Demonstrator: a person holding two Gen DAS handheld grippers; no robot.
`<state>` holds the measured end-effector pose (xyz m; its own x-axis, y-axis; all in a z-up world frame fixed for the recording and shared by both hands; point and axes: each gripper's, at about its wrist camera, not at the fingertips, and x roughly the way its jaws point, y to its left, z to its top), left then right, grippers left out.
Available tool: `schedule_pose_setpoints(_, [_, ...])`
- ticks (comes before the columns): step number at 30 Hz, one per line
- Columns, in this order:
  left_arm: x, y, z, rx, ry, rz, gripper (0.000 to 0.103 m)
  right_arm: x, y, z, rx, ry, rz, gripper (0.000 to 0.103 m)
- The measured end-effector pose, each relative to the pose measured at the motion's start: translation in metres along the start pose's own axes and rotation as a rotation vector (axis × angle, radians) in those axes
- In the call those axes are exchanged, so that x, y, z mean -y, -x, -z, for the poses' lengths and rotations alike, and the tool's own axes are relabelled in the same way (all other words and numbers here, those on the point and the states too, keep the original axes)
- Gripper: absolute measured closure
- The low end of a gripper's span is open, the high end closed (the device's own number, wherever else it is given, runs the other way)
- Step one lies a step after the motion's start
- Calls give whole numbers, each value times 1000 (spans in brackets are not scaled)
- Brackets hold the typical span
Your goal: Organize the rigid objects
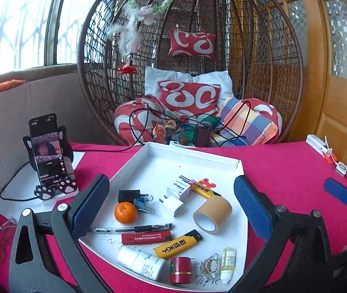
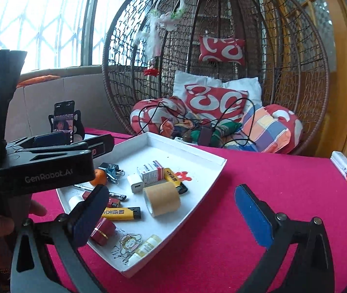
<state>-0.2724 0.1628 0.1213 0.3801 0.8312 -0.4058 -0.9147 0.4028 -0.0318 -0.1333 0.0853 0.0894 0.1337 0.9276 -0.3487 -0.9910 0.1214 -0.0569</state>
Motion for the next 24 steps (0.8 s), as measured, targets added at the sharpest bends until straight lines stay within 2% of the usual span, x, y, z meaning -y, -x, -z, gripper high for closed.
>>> schedule_pose_setpoints(4, [20, 24, -6, 43, -70, -86, 0, 20, 25, -5, 75, -52, 140, 0])
schedule_pose_setpoints(7, [31, 44, -3, 77, -88, -135, 0, 29, 37, -7, 87, -73, 247, 0])
schedule_pose_setpoints(10, [36, 63, 0, 87, -77, -105, 0, 36, 50, -6, 107, -88, 278, 0])
schedule_pose_setpoints(14, [33, 81, 8, 30, 50, -90, 0, 44, 71, -3, 166, -127, 319, 0])
schedule_pose_setpoints(16, [36, 86, 14, 5, 51, -60, 0, 44, 84, -2, 205, -130, 346, 0])
schedule_pose_setpoints(20, [52, 94, 25, -44, -27, -66, 0, 46, 108, 2, 237, -174, 326, 0])
schedule_pose_setpoints(24, [56, 100, 31, -71, -35, -41, 0, 47, 123, 12, 233, -242, 242, 0])
